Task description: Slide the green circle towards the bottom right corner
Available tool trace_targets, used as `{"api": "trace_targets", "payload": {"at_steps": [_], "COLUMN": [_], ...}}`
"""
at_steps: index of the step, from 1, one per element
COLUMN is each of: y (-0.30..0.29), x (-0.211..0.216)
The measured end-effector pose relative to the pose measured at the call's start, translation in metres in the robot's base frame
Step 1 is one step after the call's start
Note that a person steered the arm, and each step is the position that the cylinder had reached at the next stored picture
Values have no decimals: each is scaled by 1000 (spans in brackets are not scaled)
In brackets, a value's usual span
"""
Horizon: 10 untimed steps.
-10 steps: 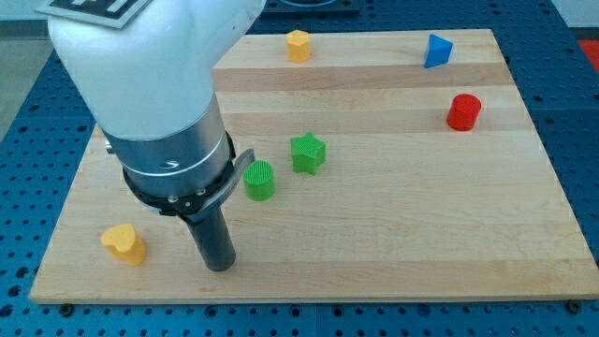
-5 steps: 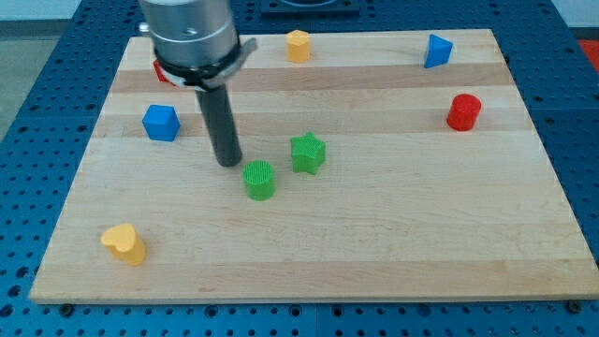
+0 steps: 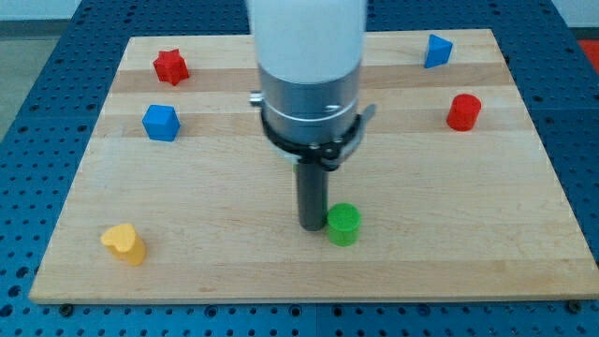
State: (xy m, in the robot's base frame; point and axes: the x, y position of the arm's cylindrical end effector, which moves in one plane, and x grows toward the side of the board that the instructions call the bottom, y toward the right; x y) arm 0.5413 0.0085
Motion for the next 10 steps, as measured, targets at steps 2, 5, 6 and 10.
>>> {"api": "trace_targets", "payload": {"at_steps": [2,5,6,10], "y": [19,44,99,126], "x": [0,4,4,-1]}}
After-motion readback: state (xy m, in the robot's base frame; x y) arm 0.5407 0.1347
